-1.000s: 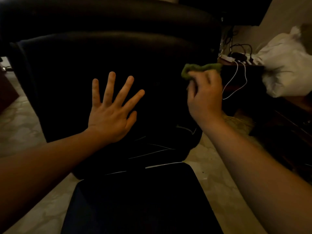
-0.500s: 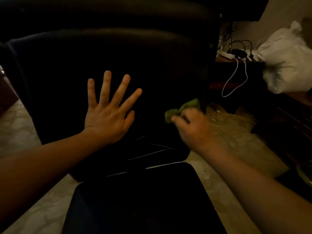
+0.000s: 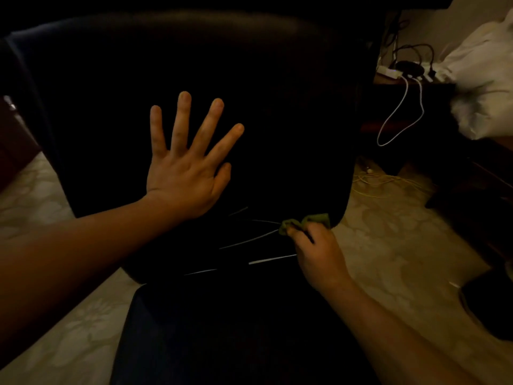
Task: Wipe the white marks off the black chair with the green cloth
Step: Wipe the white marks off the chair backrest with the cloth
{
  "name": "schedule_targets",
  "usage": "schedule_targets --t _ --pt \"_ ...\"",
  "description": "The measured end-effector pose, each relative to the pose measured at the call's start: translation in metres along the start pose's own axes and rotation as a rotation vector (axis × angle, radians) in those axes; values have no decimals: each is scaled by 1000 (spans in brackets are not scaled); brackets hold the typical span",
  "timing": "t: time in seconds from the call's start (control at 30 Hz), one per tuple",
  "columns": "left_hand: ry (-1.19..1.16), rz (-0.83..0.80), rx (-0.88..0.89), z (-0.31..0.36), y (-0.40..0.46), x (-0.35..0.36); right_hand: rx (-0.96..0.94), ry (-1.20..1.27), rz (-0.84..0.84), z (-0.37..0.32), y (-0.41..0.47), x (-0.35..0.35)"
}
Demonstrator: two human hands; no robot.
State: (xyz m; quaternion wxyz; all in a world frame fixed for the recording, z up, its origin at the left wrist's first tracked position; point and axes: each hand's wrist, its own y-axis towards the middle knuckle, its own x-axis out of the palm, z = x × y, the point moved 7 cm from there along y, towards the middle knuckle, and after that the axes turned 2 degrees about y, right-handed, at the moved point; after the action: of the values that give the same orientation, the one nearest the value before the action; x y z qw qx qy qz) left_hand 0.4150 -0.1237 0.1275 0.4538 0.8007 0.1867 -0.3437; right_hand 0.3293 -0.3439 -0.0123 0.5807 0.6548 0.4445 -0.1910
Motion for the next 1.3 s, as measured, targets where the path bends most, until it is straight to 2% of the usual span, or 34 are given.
schedule_targets --t 0.07,0.13,0.3,0.4,0.47,0.5,0.63,0.73,0.77,0.83,0.87,0.93,0.97,1.03,1.07,1.1,1.17,1.3 --pt "-10 -4 7 0 0 -1 -5 3 -41 3 -6 9" --pt "-19 -12 8 -2 -1 -1 -49 22 38 -2 6 0" --pt "-27 7 17 -2 -5 -4 -42 39 498 -40 68 -71" --pt "-40 56 28 -4 -10 -10 75 101 632 -57 111 -95" --pt "-52 114 25 -8 -22 -11 56 74 626 -78 116 -82" --pt "-55 132 27 -9 -30 -9 -5 62 566 -92 109 -66" --pt "-58 120 22 -6 -58 4 -205 117 63 -122 49 34" --pt "-68 79 19 -5 -62 8 -437 33 -166 -125 7 87" --pt "-70 73 29 -5 -61 9 -465 22 -178 -121 6 89" --pt "-61 81 45 -3 -60 10 -340 83 -227 -117 22 70" --pt "-57 87 46 -2 -59 10 -293 72 -235 -116 34 58" --pt "-52 92 43 -1 -59 12 -259 35 -98 -109 60 21" --pt "-47 91 40 -1 -59 13 -178 62 47 -100 76 -5" --pt "-43 82 40 0 -58 14 -87 105 459 -80 93 -50" --pt "-40 79 45 1 -57 14 -46 91 572 -75 94 -57" --pt "-38 77 49 1 -56 14 -5 78 608 -75 91 -53" --pt "-33 67 42 0 -56 16 0 127 541 -86 71 -20" --pt "-35 34 44 -1 -56 17 -124 161 216 -112 26 56"
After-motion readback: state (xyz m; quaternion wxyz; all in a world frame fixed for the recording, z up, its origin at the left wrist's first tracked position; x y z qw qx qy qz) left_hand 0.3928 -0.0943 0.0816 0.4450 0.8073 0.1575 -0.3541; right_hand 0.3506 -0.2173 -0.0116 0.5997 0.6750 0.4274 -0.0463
